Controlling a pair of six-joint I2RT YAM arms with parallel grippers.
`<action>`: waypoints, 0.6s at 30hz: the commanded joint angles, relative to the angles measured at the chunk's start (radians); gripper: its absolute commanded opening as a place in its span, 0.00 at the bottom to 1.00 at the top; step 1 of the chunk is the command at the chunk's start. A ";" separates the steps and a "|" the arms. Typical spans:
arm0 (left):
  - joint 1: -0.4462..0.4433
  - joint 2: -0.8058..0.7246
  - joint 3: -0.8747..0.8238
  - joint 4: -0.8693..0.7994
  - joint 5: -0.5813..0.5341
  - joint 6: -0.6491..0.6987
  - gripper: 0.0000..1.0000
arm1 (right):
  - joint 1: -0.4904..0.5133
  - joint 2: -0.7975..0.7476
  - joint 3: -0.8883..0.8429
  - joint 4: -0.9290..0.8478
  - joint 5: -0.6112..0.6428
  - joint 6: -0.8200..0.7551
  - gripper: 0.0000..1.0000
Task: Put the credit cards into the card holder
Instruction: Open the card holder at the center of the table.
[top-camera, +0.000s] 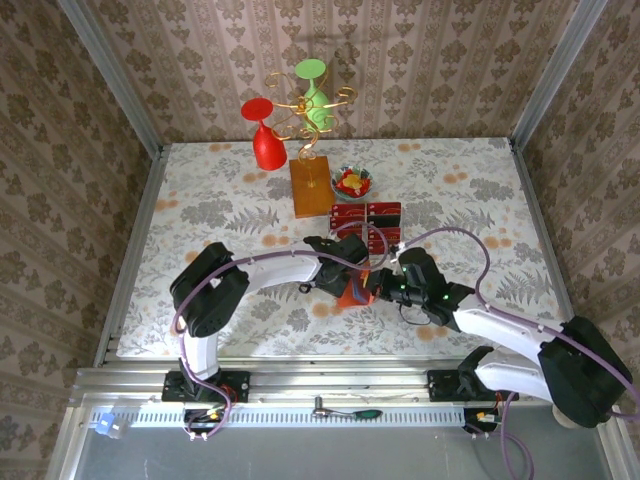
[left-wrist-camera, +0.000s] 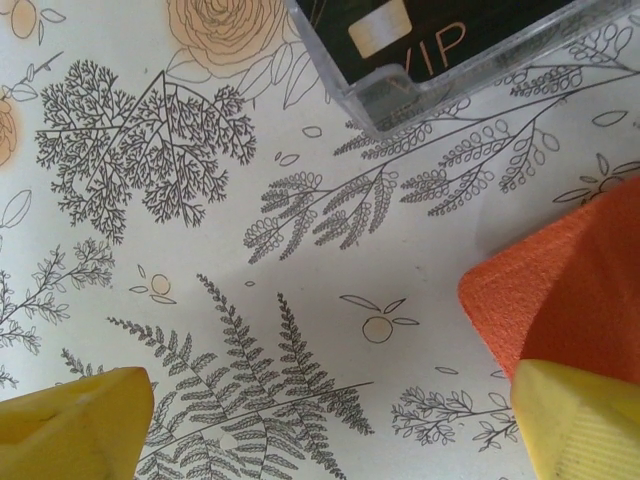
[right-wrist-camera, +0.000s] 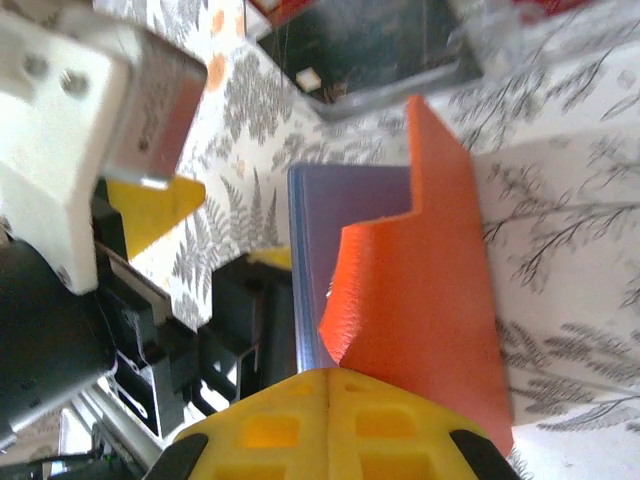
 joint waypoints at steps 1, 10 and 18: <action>-0.008 0.019 0.038 -0.038 -0.018 0.012 0.93 | -0.044 -0.036 -0.033 -0.022 0.028 -0.028 0.00; -0.008 0.039 0.091 -0.067 -0.016 0.029 0.92 | -0.117 0.027 -0.098 0.044 0.027 -0.038 0.02; -0.010 0.051 0.120 -0.080 -0.016 0.030 0.92 | -0.125 0.045 -0.097 0.069 -0.023 -0.077 0.13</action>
